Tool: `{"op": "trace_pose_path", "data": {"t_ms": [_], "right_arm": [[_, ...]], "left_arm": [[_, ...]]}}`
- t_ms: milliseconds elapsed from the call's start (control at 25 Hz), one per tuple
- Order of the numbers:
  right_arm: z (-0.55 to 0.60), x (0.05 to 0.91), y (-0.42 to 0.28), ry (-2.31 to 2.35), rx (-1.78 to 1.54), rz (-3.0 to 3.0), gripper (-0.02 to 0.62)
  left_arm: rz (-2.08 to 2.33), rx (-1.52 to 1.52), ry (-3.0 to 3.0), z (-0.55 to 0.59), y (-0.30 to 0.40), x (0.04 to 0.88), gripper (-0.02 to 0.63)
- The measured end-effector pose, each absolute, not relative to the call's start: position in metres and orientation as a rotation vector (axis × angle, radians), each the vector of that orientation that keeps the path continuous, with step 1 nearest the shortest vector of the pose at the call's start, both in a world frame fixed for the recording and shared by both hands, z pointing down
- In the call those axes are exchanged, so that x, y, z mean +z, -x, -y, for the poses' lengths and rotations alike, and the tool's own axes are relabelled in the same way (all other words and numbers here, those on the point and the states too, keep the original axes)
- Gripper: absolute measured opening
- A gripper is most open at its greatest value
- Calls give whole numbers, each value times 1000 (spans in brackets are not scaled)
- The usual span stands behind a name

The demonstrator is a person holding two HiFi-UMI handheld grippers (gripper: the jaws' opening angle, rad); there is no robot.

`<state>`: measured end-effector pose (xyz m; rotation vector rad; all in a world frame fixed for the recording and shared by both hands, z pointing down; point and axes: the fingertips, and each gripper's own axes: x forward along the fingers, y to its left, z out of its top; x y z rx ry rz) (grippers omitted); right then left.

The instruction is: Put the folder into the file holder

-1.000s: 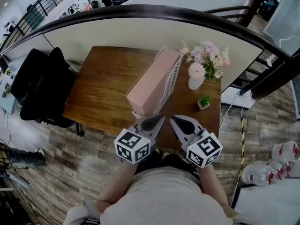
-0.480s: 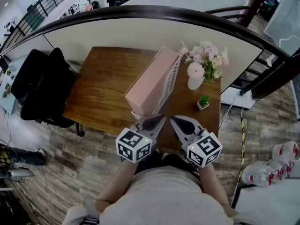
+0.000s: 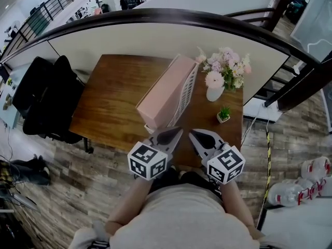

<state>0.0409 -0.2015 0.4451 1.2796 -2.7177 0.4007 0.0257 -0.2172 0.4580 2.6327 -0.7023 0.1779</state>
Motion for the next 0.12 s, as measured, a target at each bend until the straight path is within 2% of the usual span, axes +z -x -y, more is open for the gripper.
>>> {"op": "trace_pose_path", "data": {"t_ms": [120], "right_arm": [[203, 446, -43, -1286, 409, 2717, -2]], "left_arm": [[707, 165, -2631, 218, -28, 457, 14]]}}
